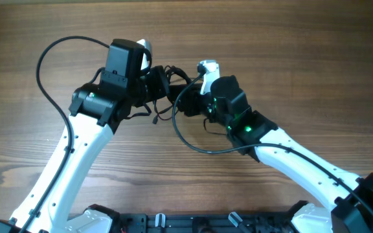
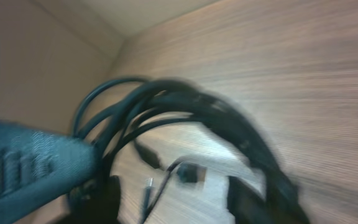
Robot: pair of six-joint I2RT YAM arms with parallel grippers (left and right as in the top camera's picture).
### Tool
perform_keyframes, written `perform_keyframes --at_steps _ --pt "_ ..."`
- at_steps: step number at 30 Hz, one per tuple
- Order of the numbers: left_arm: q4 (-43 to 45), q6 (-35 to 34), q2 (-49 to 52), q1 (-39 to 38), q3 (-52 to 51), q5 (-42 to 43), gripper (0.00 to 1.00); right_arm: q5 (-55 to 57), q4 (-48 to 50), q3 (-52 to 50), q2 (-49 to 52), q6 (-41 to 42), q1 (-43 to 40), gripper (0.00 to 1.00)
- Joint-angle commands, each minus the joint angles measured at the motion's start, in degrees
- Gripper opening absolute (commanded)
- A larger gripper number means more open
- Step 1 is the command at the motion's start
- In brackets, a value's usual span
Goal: Untangle cables
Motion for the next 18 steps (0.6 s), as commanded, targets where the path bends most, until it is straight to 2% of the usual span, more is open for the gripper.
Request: perform_keyframes --at_steps 1,2,5,7,9,11,13,15,18 --pt "0.76 2.49 -0.04 -0.15 0.79 3.63 0.04 2.10 -1.42 0.24 -5.57 -1.75 -3.19 0.98" --pt "1.11 -0.04 -0.04 -0.15 0.79 2.12 0.04 1.99 -2.60 0.24 -7.23 -1.70 -3.78 1.00" --pt "1.70 -15.15 -0.04 -0.15 0.79 -6.60 0.04 1.70 -10.40 0.24 -13.07 0.48 -4.52 1.00" --pt "1.75 -28.89 -0.04 -0.15 0.79 -11.30 0.04 -0.04 -18.73 0.24 -14.08 7.96 -4.44 1.00" --pt "1.86 -40.76 -0.04 -0.17 0.79 -11.63 0.04 -1.66 -23.10 0.22 -12.22 10.34 -2.73 1.00" --pt "0.85 -48.33 -0.04 -0.17 0.79 -11.61 0.04 -1.64 -21.66 0.22 -9.90 10.34 1.18 1.00" --pt "-0.92 -53.24 -0.04 -0.17 0.79 -11.63 0.04 0.70 -20.24 0.22 -8.70 10.34 3.37 0.99" --pt "-3.50 -59.28 -0.04 -0.24 0.79 -11.54 0.04 13.05 -20.20 0.22 -6.40 14.71 5.38 1.00" --pt "-3.93 -61.18 -0.04 -0.87 0.79 -10.01 0.04 24.13 -20.74 0.22 -2.38 17.73 5.38 1.00"
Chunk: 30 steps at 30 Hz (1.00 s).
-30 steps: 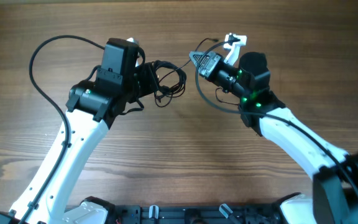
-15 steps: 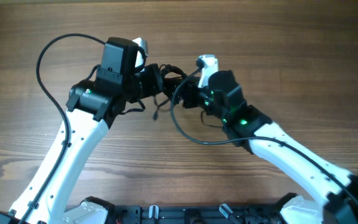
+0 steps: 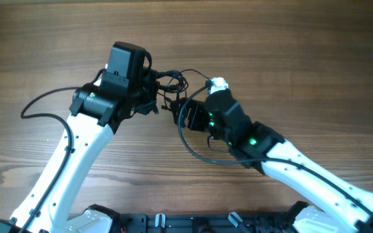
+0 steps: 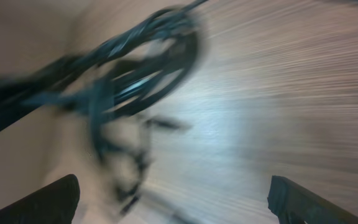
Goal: Untangle cables
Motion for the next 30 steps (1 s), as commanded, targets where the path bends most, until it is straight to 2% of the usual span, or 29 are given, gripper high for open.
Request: perform_keyframes --at_steps 1,3,7,9,11,13,14,15,17,18,20,21,24,26,28,30 --pt "-0.22 -5.73 -0.09 -1.18 0.79 2.32 0.04 20.72 -2.51 -0.11 5.97 5.01 -0.04 1.00" --pt "-1.84 -5.75 -0.09 -1.66 0.79 3.08 0.04 26.93 -7.15 -0.11 7.21 11.30 -1.29 0.99" --pt "-3.48 -5.73 -0.09 -1.53 0.79 3.13 0.04 25.92 -16.65 -0.11 7.19 16.41 -9.33 1.00" --pt "-3.45 -5.75 -0.09 -1.53 0.79 3.08 0.04 22.64 -18.45 -0.11 7.19 15.08 -13.31 1.00" --pt "-2.95 -5.81 -0.09 -1.51 0.79 2.86 0.04 19.96 -18.05 -0.09 7.06 8.98 -15.61 1.00" --pt "-2.16 -7.48 -0.09 -1.53 0.79 0.46 0.04 7.04 -14.45 -0.09 6.23 -4.61 -15.89 1.00" --pt "-2.16 -10.19 -0.09 -1.53 0.79 -1.90 0.04 -9.84 -11.02 -0.09 5.33 -16.55 -15.82 1.00" --pt "-2.16 -11.96 -0.09 -1.53 0.79 -3.02 0.04 -19.71 -9.94 -0.09 4.87 -21.77 -15.82 1.00" --pt "-2.16 -17.49 -0.09 -1.53 0.79 -6.47 0.04 -40.35 -8.83 -0.09 4.42 -24.65 -15.74 1.00" --pt "-2.19 -19.80 -0.09 -1.53 0.79 -6.97 0.04 -44.59 -8.02 -0.11 4.42 -24.61 -15.32 1.00" --pt "-2.19 -23.30 -0.09 -1.53 0.79 -7.02 0.04 -42.60 -5.60 -0.11 4.44 -24.39 -13.68 1.00" --pt "-2.16 -24.02 -0.09 -1.53 0.79 -7.02 0.04 -37.22 -2.45 -0.11 4.46 -24.15 -12.17 1.00" --pt "-3.74 -23.98 -0.09 -1.60 0.79 -7.02 0.04 -13.33 1.40 -0.11 4.46 -11.72 -8.87 1.00" --pt "-6.32 -23.98 -0.09 -1.60 0.79 -6.40 0.04 1.77 1.14 -0.11 4.90 -0.31 -8.15 1.00" --pt "-6.43 -23.98 -0.09 -1.60 0.79 -1.07 0.04 9.60 1.25 -0.11 6.51 5.97 -8.17 1.00" --pt "-6.05 -23.98 -0.09 -1.60 0.79 5.38 0.04 13.68 1.14 -0.11 8.61 6.34 -8.17 1.00"
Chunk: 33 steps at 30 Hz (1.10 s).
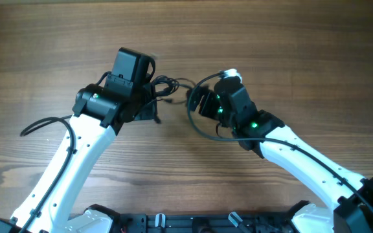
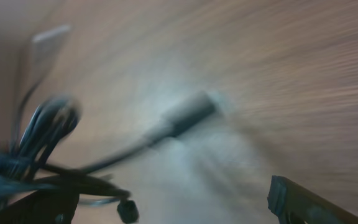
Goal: Untangle cables
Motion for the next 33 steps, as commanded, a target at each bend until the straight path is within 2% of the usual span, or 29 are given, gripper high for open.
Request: perform_keyframes --at_steps 1,5,8,11,13,15,18,20,23,25,26,28,29,33 --pt "0.35 -0.96 -0.09 -0.17 0.79 11.30 0.04 14.60 -0.24 0.04 4.46 6.51 0.09 1.00" --pt "0.33 -0.20 -0.20 -0.15 0.79 12.04 0.04 17.70 -5.95 0.04 6.95 6.23 -1.62 1.00" --pt "0.39 1.77 -0.20 1.62 0.81 10.10 0.04 17.73 -11.43 0.04 6.95 6.25 -6.47 1.00" --pt "0.81 5.42 -0.20 7.67 0.81 9.68 0.04 12.11 -19.93 0.04 6.73 6.10 -13.07 1.00" --pt "0.90 7.04 -0.20 10.12 0.81 9.68 0.04 5.60 -21.84 0.04 6.34 -0.50 -15.78 1.00" --pt "3.15 16.28 -0.20 10.56 0.81 9.66 0.04 -1.55 -20.96 0.07 5.97 -12.00 -16.76 1.00" --pt "7.26 41.81 -0.20 10.51 0.81 8.66 0.04 -8.35 -20.02 0.07 3.61 -21.20 -16.83 1.00" --pt "8.00 55.25 -0.20 10.51 0.81 8.33 0.04 -12.72 -18.47 0.07 0.28 -22.27 -17.59 1.00" --pt "7.67 71.14 -0.20 10.12 0.81 9.92 0.04 -20.83 -12.55 0.07 -3.61 -22.01 -20.20 1.00" --pt "7.21 82.49 -0.20 9.97 0.81 14.69 0.04 -30.77 -5.44 0.07 -3.69 -20.37 -21.66 1.00" --pt "7.08 90.23 -0.20 9.97 0.81 22.08 0.04 -37.24 -0.37 0.07 -3.39 -20.79 -21.84 1.00" --pt "7.04 100.48 -0.20 9.97 0.81 33.53 0.04 -42.25 4.42 0.07 -3.39 -20.81 -21.81 1.00" --pt "7.06 103.54 -0.20 9.97 0.81 37.22 0.04 -44.06 6.25 0.07 -3.39 -20.79 -21.81 1.00" --pt "7.04 103.91 -0.20 9.97 0.81 37.55 0.04 -47.87 6.97 0.04 -3.39 -21.09 -21.59 1.00"
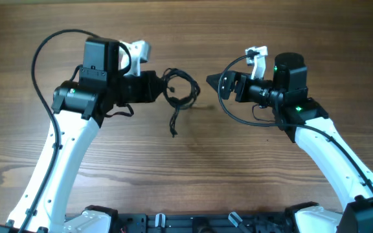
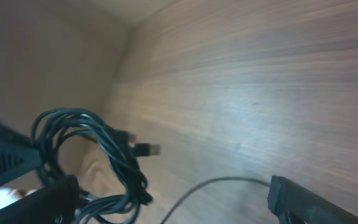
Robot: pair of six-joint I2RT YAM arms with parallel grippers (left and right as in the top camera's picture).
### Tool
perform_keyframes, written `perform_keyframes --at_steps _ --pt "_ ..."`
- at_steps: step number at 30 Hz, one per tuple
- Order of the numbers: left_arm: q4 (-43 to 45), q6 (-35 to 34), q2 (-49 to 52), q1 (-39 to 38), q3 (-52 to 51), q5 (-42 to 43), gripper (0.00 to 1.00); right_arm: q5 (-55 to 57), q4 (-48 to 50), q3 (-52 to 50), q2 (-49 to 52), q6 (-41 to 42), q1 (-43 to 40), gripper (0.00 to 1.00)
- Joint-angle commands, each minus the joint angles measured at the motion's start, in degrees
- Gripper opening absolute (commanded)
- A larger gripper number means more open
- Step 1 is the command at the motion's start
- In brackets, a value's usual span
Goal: Untangle cables
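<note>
A coil of black cable hangs at my left gripper, which is shut on its left side. One loose end trails down toward the table. My right gripper is a short gap to the right of the coil, pointing at it. In the right wrist view the coil shows at lower left with a plug sticking out. The right gripper is open there, with only a thin black line curving across the gap between its fingers.
The wooden table fills the view. A wide black wiring loop arcs from the left arm, and a smaller one hangs under the right wrist. The arm bases sit along the front edge.
The arms have drawn apart. The right gripper has moved right, away from the coil. The left gripper has moved left and holds the coil, whose free end now hangs down.
At first both grippers met at the tangle, the right one's fingers close around the bundle. Then the right gripper was open with the bundle just ahead. Later it stood slightly off. Now the coil stays with the left gripper, a gap away.
</note>
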Motion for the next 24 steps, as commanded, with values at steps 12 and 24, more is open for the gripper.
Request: perform_keyframes --at_steps 12,24 --pt "3.13 5.62 -0.20 -6.88 0.81 9.07 0.04 -5.35 0.20 0.11 -0.20 -9.22 4.11 0.57" --pt "3.43 5.60 -0.07 -7.19 0.79 0.50 0.60 -5.57 0.46 0.11 -0.20 1.33 4.11 0.04"
